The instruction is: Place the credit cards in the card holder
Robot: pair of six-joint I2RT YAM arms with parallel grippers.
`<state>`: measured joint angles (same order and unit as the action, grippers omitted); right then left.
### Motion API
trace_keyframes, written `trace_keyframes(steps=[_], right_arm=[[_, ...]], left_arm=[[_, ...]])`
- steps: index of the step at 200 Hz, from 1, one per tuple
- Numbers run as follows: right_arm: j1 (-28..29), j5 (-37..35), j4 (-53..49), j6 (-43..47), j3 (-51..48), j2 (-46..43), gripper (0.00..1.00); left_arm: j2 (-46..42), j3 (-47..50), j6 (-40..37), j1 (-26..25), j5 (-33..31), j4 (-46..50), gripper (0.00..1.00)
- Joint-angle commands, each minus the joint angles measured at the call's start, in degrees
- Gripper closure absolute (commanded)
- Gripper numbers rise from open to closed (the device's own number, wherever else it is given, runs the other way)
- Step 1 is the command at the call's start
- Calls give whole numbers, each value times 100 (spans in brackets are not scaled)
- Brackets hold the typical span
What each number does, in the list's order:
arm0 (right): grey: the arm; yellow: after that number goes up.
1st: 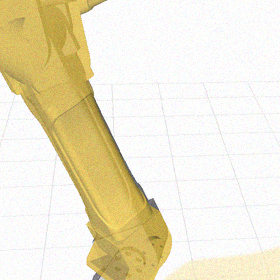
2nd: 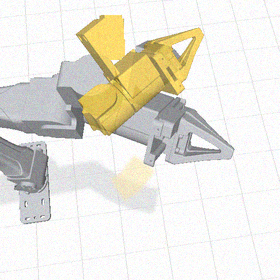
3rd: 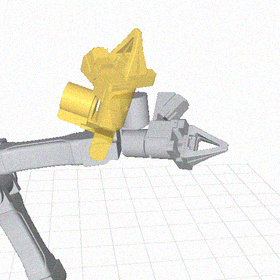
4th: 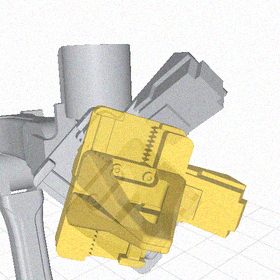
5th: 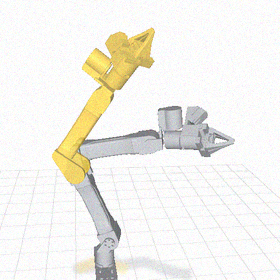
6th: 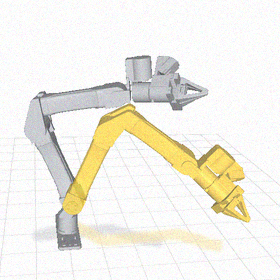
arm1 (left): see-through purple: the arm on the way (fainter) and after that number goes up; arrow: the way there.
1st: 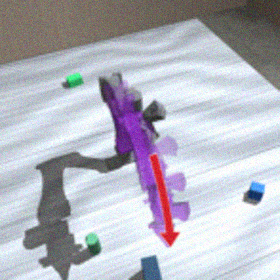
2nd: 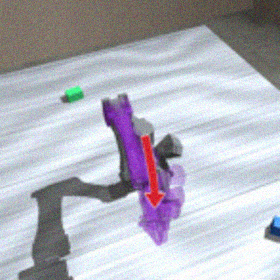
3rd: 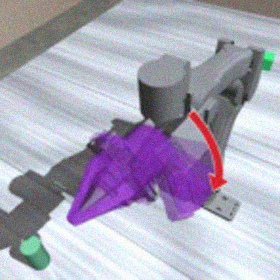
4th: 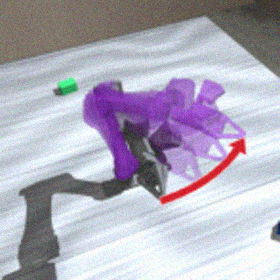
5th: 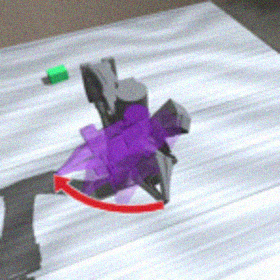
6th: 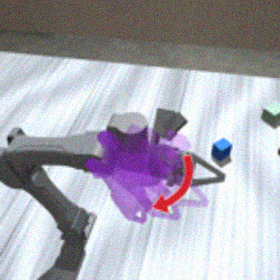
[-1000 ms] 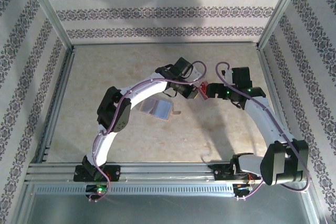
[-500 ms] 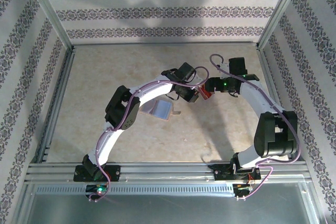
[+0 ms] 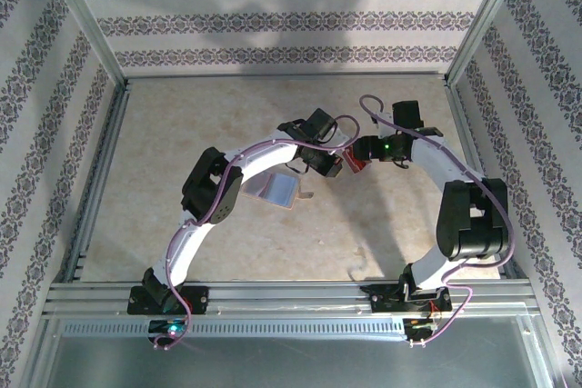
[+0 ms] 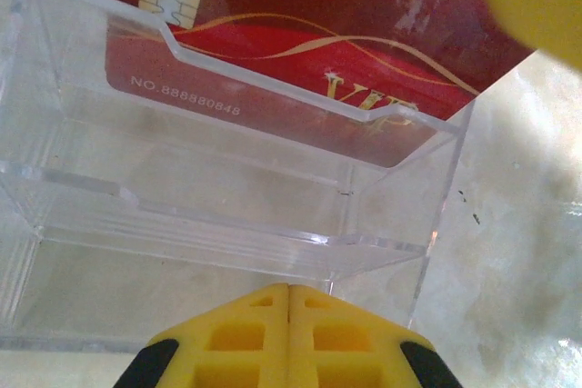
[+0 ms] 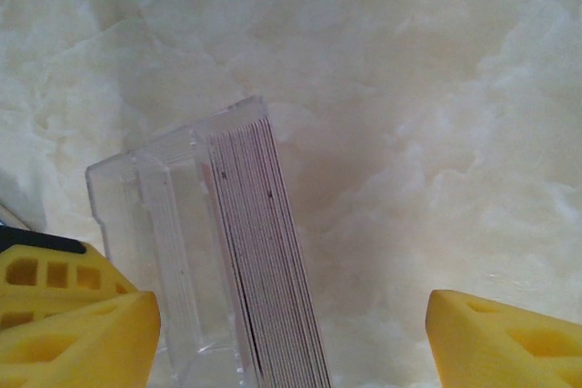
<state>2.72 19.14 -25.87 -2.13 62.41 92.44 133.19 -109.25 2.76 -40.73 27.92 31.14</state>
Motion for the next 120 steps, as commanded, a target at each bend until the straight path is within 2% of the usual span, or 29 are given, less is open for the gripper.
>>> trace_keyframes(steps=[1, 120], right_arm=[[-2, -66, 171, 93, 113, 185, 23], [159, -857, -315, 351, 166, 249, 24]], left_arm=[[139, 346, -189, 102, -315, 168, 100], [111, 484, -145, 118, -257, 104, 100]])
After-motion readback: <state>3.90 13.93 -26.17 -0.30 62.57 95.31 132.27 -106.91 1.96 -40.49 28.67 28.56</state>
